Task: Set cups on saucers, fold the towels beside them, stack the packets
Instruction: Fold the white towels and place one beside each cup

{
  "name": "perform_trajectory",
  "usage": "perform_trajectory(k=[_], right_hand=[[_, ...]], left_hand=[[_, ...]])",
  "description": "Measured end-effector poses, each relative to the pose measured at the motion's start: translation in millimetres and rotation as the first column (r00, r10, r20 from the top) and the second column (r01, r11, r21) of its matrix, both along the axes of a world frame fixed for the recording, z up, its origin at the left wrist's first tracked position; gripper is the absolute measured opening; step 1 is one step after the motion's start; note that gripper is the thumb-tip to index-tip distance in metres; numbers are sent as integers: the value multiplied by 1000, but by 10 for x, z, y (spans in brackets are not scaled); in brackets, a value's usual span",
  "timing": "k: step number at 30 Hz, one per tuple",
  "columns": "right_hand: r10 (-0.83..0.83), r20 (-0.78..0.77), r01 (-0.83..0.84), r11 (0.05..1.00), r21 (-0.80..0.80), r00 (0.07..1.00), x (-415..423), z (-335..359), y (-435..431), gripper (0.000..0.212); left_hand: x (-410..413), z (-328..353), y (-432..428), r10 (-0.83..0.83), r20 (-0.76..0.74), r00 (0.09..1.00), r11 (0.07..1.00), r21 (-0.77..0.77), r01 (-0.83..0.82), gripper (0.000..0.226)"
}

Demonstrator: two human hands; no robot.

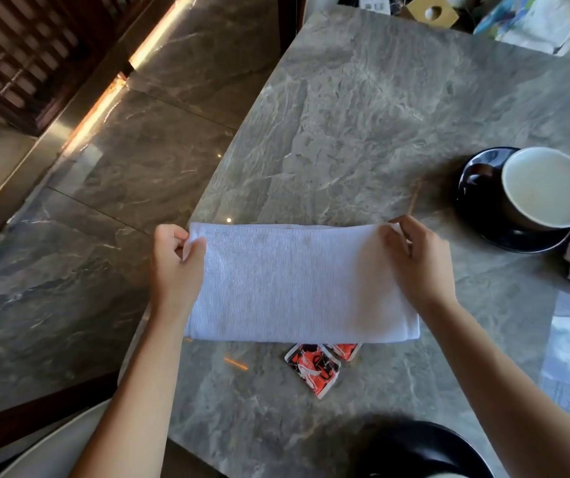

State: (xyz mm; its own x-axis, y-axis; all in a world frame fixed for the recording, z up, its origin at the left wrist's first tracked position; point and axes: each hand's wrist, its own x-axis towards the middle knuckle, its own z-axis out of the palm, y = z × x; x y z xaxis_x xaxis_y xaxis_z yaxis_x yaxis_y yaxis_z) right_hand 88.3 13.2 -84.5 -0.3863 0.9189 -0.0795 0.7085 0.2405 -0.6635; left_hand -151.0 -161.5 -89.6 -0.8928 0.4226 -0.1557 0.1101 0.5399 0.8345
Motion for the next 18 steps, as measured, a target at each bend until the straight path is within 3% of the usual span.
perform_trajectory(k=[7,13,16,18], right_hand=[[-14,85,13,1000,12,996,-89,-2,78,26],[-56,49,58,997,-46,997,-84,68,32,14],[-2,56,-8,985,170,998,-46,205,-71,28],[180,107,-205,927,314,978,-152,286,-253,36]], left_hand=[[56,-33,30,36,-57,998,999,-23,-37,10],[-23,68,27,-45,-68,997,988,-154,34,11],[99,182,-32,-106,-373,922,963,-268,2,28],[292,229,6,-306,-495,813,940,-292,176,32]])
